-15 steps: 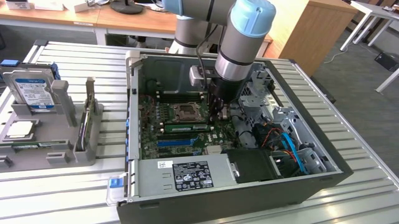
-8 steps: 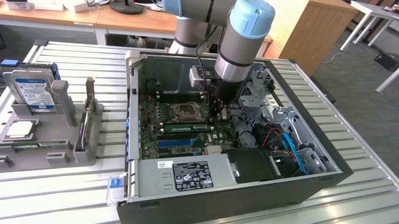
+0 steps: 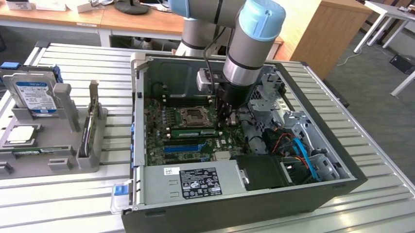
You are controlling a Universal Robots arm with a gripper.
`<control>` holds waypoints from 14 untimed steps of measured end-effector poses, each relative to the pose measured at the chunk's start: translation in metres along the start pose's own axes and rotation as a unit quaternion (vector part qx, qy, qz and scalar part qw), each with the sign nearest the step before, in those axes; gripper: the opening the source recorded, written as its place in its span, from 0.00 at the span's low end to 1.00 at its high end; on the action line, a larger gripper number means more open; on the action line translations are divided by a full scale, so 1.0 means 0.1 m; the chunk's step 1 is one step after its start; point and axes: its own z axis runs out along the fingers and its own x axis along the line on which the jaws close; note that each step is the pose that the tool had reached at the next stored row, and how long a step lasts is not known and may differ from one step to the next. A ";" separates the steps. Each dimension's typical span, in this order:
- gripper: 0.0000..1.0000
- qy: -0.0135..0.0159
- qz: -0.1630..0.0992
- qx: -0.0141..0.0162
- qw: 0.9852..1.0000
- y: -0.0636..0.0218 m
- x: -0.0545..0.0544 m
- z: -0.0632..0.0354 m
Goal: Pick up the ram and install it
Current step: 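Press down the ram until it locks into place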
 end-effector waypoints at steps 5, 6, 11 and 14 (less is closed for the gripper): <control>0.10 0.000 0.000 0.000 1.000 -0.001 0.00 0.012; 0.10 0.000 0.000 0.000 1.000 -0.001 0.00 0.015; 0.10 0.000 0.000 0.000 1.000 0.000 0.00 0.024; 0.10 0.000 0.000 0.001 1.000 0.000 0.00 0.026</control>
